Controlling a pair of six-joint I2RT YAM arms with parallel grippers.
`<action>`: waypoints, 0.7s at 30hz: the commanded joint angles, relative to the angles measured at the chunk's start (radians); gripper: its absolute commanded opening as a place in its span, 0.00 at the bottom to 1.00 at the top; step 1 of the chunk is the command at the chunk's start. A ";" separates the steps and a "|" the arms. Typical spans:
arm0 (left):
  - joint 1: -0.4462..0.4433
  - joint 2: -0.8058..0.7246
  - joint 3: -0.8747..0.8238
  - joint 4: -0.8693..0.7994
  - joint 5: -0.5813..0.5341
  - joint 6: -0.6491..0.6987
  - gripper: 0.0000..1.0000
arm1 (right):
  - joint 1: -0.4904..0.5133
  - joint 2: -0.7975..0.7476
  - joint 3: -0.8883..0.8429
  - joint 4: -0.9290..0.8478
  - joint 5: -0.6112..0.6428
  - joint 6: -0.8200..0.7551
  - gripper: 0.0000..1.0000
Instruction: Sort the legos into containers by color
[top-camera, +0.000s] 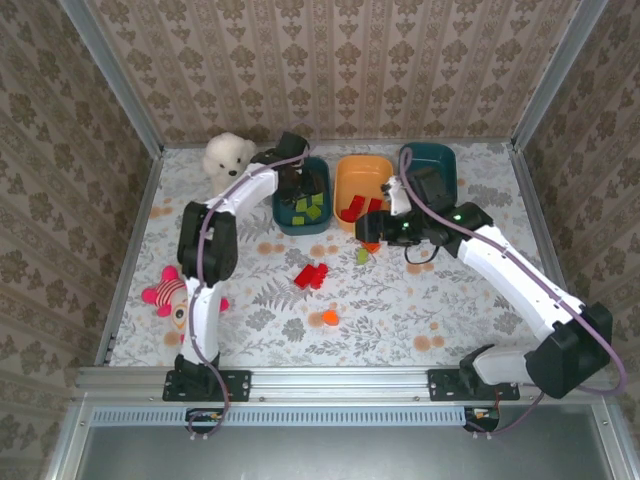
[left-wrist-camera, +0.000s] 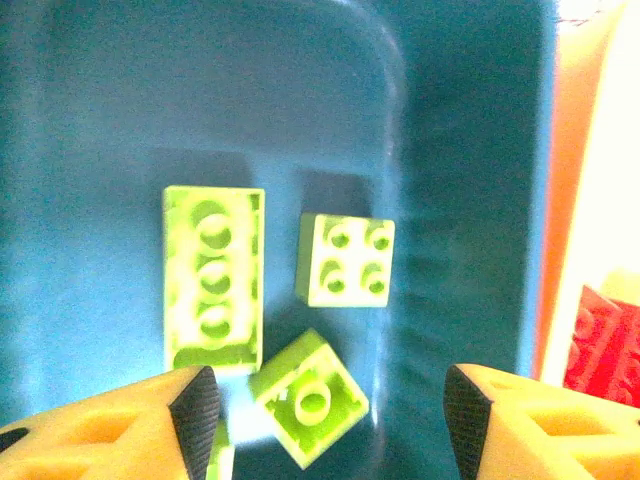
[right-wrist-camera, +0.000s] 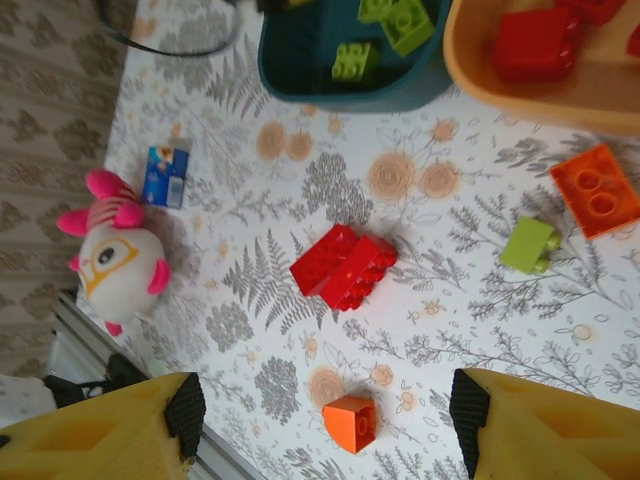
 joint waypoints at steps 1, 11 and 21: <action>0.002 -0.213 -0.124 0.075 -0.064 -0.018 0.65 | 0.074 0.079 0.044 -0.059 0.122 0.020 0.67; -0.022 -0.804 -0.783 0.244 -0.006 0.019 0.69 | 0.229 0.355 0.136 -0.086 0.241 0.434 0.59; -0.019 -1.443 -1.144 0.073 0.003 0.018 0.95 | 0.318 0.585 0.266 -0.101 0.314 0.792 0.63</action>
